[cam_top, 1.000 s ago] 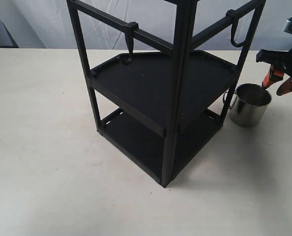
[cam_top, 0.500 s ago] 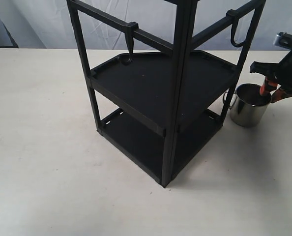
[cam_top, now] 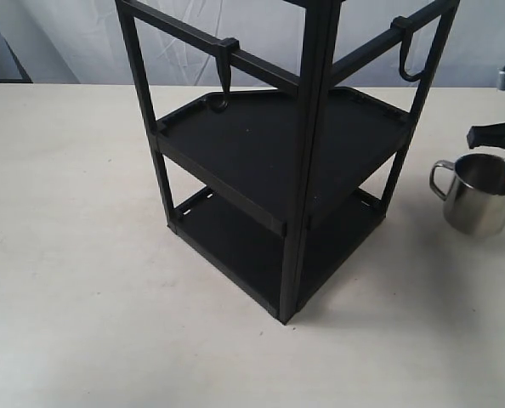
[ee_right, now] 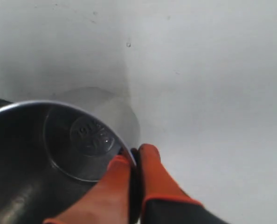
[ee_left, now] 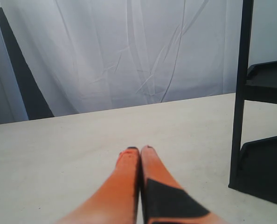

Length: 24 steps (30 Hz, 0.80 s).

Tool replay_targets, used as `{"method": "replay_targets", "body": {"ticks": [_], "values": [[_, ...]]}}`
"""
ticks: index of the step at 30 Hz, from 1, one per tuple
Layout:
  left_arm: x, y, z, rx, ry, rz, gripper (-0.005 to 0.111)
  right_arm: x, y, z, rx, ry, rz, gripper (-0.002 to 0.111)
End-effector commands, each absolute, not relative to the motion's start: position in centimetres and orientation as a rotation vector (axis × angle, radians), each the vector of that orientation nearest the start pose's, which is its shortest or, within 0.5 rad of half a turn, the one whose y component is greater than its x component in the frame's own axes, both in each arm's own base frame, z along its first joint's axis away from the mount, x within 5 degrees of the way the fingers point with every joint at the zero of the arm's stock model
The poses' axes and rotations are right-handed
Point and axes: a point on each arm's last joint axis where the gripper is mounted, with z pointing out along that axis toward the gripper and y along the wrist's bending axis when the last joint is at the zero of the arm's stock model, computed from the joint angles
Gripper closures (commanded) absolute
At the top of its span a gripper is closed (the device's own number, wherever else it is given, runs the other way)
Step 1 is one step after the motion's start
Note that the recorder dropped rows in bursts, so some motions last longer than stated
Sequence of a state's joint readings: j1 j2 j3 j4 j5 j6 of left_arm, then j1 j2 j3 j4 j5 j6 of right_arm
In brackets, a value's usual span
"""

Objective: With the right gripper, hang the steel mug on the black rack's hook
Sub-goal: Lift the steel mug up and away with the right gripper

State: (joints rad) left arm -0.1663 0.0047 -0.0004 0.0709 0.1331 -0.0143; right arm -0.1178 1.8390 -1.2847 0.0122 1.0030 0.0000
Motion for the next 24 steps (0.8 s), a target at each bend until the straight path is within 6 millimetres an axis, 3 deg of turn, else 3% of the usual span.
{"method": "replay_targets", "body": {"ticks": [1, 6, 9, 14, 20, 24], "values": [[5.6, -0.9, 20.2, 0.174, 1.602, -0.083, 0.105, 30.7, -4.0, 24.5, 0.203, 2.972, -0.032, 0.109], [5.6, -0.9, 20.2, 0.174, 1.602, -0.083, 0.105, 24.6, -2.4, 27.9, 0.192, 2.903, 0.091, 0.109], [5.6, -0.9, 20.2, 0.174, 1.602, -0.083, 0.105, 22.0, -1.3, 29.6, 0.111, 2.83, 0.203, 0.109], [5.6, -0.9, 20.2, 0.174, 1.602, -0.083, 0.105, 20.3, 0.0, 32.0, 0.038, 2.672, 0.342, 0.109], [5.6, -0.9, 20.2, 0.174, 1.602, -0.083, 0.105, 18.7, -0.3, 34.3, 0.115, 2.361, 0.244, 0.109], [5.6, -0.9, 20.2, 0.174, 1.602, -0.083, 0.105, 16.6, -0.5, 34.4, 0.165, 2.184, 0.187, 0.109]]}}
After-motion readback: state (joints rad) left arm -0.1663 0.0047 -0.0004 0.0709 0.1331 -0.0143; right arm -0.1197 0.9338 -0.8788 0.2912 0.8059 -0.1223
